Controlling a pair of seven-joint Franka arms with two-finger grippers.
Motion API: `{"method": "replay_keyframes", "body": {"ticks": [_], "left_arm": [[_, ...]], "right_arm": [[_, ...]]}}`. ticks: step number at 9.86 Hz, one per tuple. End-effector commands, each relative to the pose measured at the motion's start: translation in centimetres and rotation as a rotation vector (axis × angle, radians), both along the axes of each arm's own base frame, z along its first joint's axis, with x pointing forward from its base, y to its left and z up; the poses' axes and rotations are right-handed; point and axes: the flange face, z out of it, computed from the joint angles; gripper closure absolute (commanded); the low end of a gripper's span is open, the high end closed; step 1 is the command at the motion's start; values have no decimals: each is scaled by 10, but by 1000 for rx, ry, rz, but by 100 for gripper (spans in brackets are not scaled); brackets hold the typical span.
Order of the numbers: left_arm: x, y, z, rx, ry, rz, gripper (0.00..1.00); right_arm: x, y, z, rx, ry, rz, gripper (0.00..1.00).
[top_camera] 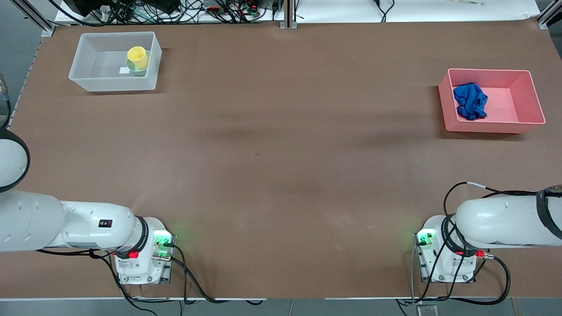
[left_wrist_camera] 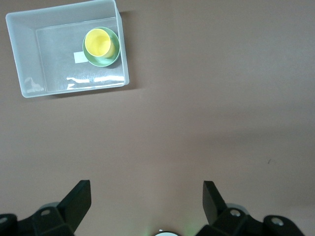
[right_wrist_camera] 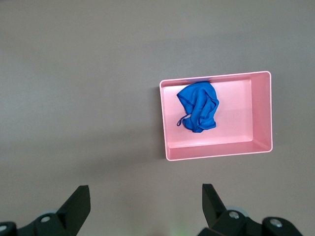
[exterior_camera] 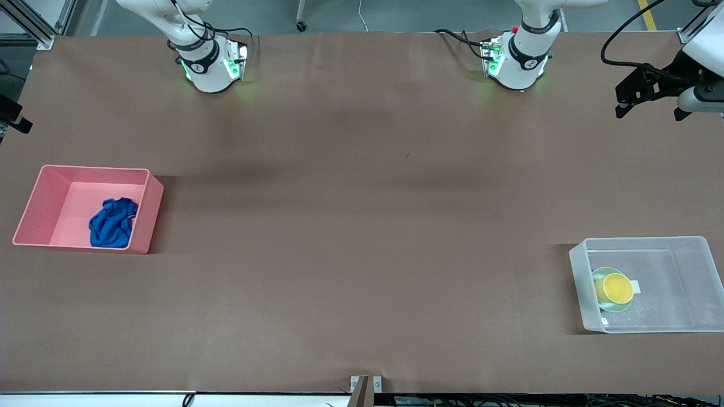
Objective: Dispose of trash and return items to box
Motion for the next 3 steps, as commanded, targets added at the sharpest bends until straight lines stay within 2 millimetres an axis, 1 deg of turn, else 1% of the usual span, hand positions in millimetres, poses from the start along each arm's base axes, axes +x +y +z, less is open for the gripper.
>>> {"method": "replay_keyframes", "body": {"ticks": [1,3], "left_arm": [[4,-3,-21,-23,34,6,0],[8,-4,-26,-22,42,1,0]], "right_arm": [[-1,-2,2,-14,4,1,0],[-1,-2,2,-14,4,1,0]]}}
